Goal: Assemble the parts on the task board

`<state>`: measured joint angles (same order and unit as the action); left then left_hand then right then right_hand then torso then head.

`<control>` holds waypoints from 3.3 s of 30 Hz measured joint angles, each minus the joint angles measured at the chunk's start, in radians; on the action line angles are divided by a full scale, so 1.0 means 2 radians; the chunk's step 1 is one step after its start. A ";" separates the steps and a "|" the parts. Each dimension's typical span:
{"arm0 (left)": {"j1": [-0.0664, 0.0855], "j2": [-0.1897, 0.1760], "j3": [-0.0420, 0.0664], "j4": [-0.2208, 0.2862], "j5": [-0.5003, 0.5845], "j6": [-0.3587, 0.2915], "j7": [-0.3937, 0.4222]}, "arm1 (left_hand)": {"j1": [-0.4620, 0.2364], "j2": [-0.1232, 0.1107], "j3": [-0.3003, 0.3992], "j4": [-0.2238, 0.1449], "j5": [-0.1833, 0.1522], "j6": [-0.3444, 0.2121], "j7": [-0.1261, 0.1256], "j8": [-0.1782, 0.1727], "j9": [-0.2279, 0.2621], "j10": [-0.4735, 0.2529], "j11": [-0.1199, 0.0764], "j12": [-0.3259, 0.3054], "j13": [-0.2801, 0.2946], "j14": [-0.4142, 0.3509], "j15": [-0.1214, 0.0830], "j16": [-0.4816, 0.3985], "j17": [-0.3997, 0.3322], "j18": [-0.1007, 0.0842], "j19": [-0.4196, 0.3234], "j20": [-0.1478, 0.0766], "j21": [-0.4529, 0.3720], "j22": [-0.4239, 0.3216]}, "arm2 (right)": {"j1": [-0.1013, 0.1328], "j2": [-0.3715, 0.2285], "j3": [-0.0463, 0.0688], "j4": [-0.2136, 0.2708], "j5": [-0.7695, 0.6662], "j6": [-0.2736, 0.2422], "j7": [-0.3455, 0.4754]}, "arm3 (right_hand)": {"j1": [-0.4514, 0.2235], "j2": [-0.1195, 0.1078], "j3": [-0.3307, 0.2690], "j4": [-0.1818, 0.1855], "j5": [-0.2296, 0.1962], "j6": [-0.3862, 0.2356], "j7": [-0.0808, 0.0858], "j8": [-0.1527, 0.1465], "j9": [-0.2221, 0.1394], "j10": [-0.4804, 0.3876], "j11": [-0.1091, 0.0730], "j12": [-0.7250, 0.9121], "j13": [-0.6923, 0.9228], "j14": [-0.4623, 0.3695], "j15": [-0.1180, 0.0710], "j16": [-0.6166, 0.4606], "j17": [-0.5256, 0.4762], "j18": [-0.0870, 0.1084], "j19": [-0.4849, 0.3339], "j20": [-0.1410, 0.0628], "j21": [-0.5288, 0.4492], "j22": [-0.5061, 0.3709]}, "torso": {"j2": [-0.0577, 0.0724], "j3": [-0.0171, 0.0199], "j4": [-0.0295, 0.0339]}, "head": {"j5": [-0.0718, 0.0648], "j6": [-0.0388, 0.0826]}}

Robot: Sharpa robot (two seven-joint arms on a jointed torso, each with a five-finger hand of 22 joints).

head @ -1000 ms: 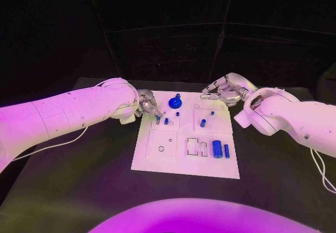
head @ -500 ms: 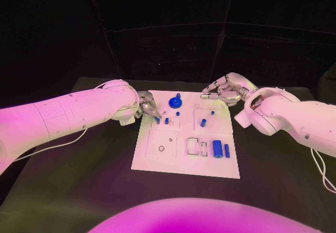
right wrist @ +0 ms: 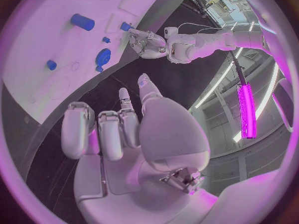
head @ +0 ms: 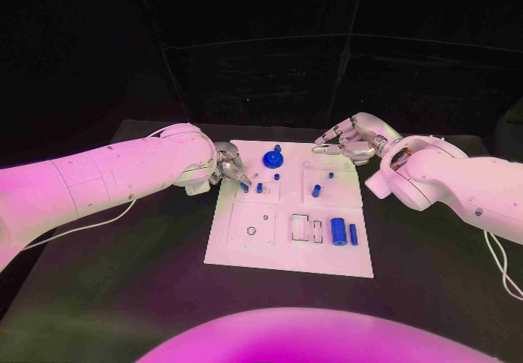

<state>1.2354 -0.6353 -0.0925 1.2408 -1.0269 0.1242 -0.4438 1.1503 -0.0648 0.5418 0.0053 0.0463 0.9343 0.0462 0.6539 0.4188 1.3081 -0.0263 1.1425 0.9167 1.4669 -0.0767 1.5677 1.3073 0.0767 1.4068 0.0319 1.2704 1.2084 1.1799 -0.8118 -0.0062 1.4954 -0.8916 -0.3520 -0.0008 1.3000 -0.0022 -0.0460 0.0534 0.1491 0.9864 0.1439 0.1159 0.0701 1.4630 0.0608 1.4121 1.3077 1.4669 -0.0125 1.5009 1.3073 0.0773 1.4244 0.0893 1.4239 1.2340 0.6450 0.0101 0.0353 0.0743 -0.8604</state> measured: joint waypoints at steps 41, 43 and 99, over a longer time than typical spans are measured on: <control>-0.002 0.006 -0.001 -0.002 -0.003 0.015 -0.014 | -0.051 -0.010 -0.018 0.012 -0.002 0.009 -0.009 0.021 0.010 0.008 -0.007 0.009 0.010 0.000 -0.004 0.000 0.000 0.000 0.004 -0.004 0.005 0.008 | 0.000 0.000 0.000 0.000 0.000 0.001 0.000 | 0.000 0.000 -0.003 0.000 0.000 0.000 0.000 0.000 0.000 0.000 0.000 0.000 0.000 0.000 0.000 0.000 0.000 0.000 0.000 0.000 0.000 0.000 | 0.000 0.0002 -0.0005 | -0.001 -0.003; -0.002 0.007 -0.001 -0.003 -0.003 0.017 -0.015 | -0.055 -0.013 -0.025 0.015 -0.001 0.011 -0.011 0.022 0.011 0.008 -0.008 0.009 0.010 0.000 -0.004 0.000 0.000 0.000 0.005 -0.005 0.005 0.008 | 0.000 0.000 0.000 0.000 0.000 0.001 0.000 | 0.000 0.000 -0.003 0.000 0.000 0.000 0.000 0.000 0.000 0.000 0.000 0.000 0.000 0.000 0.000 0.000 0.000 0.000 0.000 0.000 0.000 0.000 | 0.000 0.0002 -0.0005 | -0.002 -0.003; 0.000 0.023 -0.001 -0.019 0.067 -0.125 0.149 | 0.134 0.005 -0.156 -0.013 0.001 -0.108 0.057 -0.054 -0.078 -0.252 0.061 -0.231 -0.271 -0.140 0.045 -0.335 -0.280 0.047 -0.147 0.041 -0.323 -0.292 | 0.000 0.002 0.000 -0.004 0.000 0.000 0.000 | -0.003 0.003 -0.006 0.003 0.000 0.000 0.000 0.002 0.000 0.000 0.000 0.000 0.000 0.000 0.000 -0.002 0.000 0.000 -0.002 0.002 -0.002 -0.002 | 0.000 -0.0001 -0.0002 | -0.014 0.006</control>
<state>1.2357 -0.5883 -0.0950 1.2022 -0.8930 -0.1253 -0.1449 1.4188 -0.0558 0.2302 -0.0203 0.0481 0.7180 0.1608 0.5462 0.2637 0.8049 0.0959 0.6797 0.3753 1.1878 0.0126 0.8985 0.7467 0.1705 1.1136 0.1143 0.6243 0.6236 1.1798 -0.8072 -0.0064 1.4867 -0.8916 -0.3514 -0.0007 1.2948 0.0030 -0.0587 0.0604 0.1490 0.9864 0.1439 0.1200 0.0701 1.4630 0.0608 1.4121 1.3077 1.4669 -0.0125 1.4963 1.3074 0.0773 1.4207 0.0929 1.4202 1.2305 0.6455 0.0099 0.0348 0.0460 -0.8479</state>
